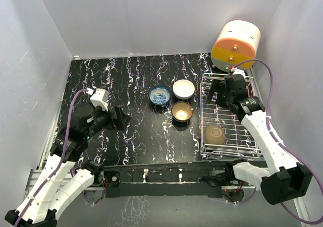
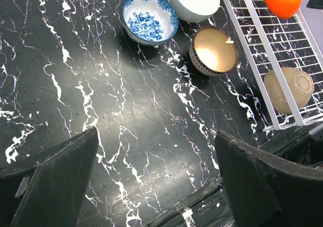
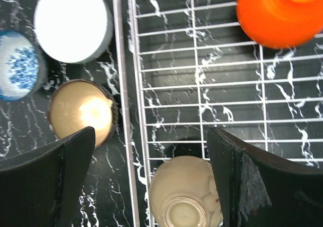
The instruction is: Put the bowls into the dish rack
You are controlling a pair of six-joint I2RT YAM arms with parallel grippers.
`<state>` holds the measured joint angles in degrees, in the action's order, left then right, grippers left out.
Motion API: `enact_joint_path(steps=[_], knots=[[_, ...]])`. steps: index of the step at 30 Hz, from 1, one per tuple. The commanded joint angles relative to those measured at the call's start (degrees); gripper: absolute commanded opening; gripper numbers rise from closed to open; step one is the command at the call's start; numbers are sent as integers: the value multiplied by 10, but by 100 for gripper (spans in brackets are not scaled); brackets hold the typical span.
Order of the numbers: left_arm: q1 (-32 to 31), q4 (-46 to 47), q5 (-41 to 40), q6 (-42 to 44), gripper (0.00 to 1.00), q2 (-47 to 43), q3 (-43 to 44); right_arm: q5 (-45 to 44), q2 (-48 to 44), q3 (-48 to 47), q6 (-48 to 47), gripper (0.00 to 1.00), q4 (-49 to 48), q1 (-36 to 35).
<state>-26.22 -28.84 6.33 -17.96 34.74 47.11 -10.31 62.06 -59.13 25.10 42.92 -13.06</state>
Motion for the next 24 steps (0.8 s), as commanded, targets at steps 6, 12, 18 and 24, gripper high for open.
enact_joint_path(steps=[6,12,18,24], knots=[[-1,-22,-61,-10,97,28,81,5,78,-113,-29,95,-60,-112],[-1,-30,-94,-24,97,33,113,-30,188,-197,-57,94,-90,-192],[-1,-50,-123,-20,97,29,134,34,292,-237,-94,90,-148,-215],[-1,-75,-152,-13,97,25,145,101,415,-285,-150,87,-192,-257]])
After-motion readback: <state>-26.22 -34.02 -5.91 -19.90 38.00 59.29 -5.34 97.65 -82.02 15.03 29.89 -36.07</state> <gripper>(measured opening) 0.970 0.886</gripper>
